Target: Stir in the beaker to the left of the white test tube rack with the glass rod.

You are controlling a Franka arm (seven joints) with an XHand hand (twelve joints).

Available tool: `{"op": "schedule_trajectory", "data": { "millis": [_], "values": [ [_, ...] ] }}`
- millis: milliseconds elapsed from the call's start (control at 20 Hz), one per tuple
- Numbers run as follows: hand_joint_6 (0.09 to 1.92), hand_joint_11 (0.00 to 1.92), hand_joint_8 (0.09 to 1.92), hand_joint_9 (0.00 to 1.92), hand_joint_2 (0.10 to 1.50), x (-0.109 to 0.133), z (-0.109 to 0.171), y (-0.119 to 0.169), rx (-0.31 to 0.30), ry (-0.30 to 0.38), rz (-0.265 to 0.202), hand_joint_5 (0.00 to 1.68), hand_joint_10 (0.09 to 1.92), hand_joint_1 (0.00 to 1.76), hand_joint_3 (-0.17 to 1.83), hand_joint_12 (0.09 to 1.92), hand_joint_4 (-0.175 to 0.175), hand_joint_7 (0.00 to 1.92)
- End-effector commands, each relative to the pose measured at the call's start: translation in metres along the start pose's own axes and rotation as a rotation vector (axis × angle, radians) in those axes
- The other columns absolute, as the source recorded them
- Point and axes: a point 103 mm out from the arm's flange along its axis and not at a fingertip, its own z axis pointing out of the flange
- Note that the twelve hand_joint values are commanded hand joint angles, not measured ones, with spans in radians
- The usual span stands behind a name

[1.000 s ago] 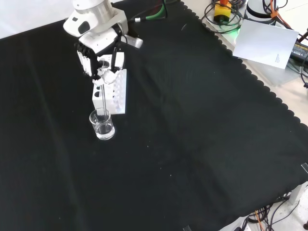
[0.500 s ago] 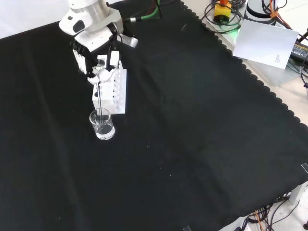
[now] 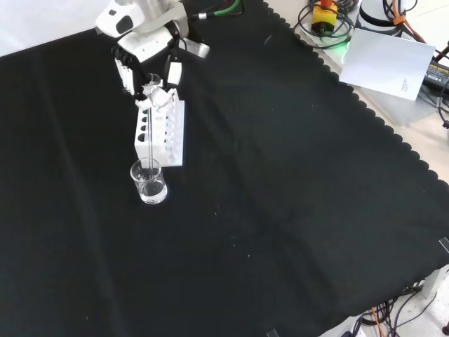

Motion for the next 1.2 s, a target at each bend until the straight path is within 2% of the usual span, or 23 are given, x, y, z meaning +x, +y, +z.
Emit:
{"op": "schedule_trajectory", "data": {
  "millis": [50,350,650,900,1200],
  "values": [
    [0.37,1.41,0.96,1.77,0.74,0.026,0.007,0.013,0.002,0.010,-0.039,1.24,0.74,1.31,0.54,1.05,-0.175,1.25],
    [0.37,1.41,0.96,1.77,0.75,0.045,0.015,0.036,0.008,0.013,-0.075,1.24,0.74,1.31,0.54,1.05,-0.175,1.25],
    [0.37,1.41,0.96,1.77,0.75,0.023,0.015,0.046,0.007,0.025,-0.050,1.24,0.74,1.31,0.54,1.05,-0.175,1.25],
    [0.37,1.41,0.96,1.77,0.75,-0.002,0.004,0.032,-0.005,0.016,0.000,1.24,0.74,1.31,0.54,1.05,-0.175,1.25],
    [0.37,1.41,0.96,1.77,0.75,-0.001,-0.008,0.004,-0.020,-0.010,0.013,1.24,0.74,1.31,0.53,1.05,-0.175,1.25]
  ]
}}
